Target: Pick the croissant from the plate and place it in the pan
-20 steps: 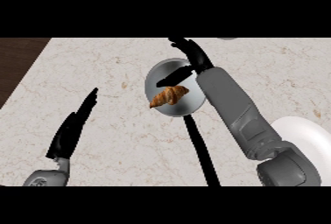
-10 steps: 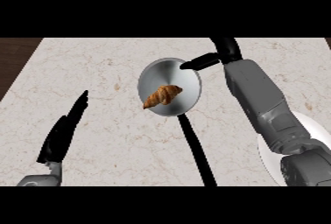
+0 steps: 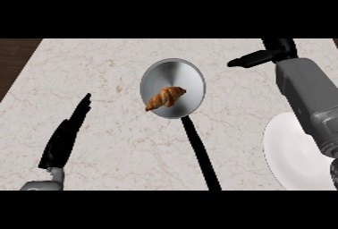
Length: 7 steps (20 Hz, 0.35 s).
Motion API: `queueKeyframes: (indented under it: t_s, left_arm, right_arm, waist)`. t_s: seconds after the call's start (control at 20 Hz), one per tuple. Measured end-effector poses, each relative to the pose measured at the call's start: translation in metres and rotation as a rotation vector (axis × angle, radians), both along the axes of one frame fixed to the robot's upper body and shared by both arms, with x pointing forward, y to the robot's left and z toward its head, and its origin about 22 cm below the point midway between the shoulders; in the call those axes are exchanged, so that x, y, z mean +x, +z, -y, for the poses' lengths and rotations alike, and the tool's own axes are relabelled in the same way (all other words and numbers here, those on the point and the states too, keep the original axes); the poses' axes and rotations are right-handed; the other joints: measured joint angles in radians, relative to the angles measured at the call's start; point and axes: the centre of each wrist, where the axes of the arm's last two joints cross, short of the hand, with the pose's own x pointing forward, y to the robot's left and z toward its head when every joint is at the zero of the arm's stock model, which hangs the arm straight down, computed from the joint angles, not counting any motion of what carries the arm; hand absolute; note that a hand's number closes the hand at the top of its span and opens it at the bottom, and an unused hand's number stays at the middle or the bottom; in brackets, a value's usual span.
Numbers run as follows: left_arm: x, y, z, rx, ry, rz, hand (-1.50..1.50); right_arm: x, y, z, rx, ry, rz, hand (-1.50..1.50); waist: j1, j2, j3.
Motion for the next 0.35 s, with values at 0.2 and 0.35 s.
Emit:
queueKeyframes:
  t_s: [0.2,0.35]
  left_arm:
    - [0.001,0.001,-0.002,-0.005,-0.002,0.002,0.0]
    - [0.002,0.002,-0.001,-0.003,-0.007,0.01,0.0]
  right_arm:
    - [-0.007,0.0,0.035,-0.002,0.002,0.014,-1.5]
    - [-0.012,0.004,0.055,-0.014,0.011,0.013,-1.5]
  waist:
    - [0.0,0.003,0.001]
    - [0.005,0.004,0.001]
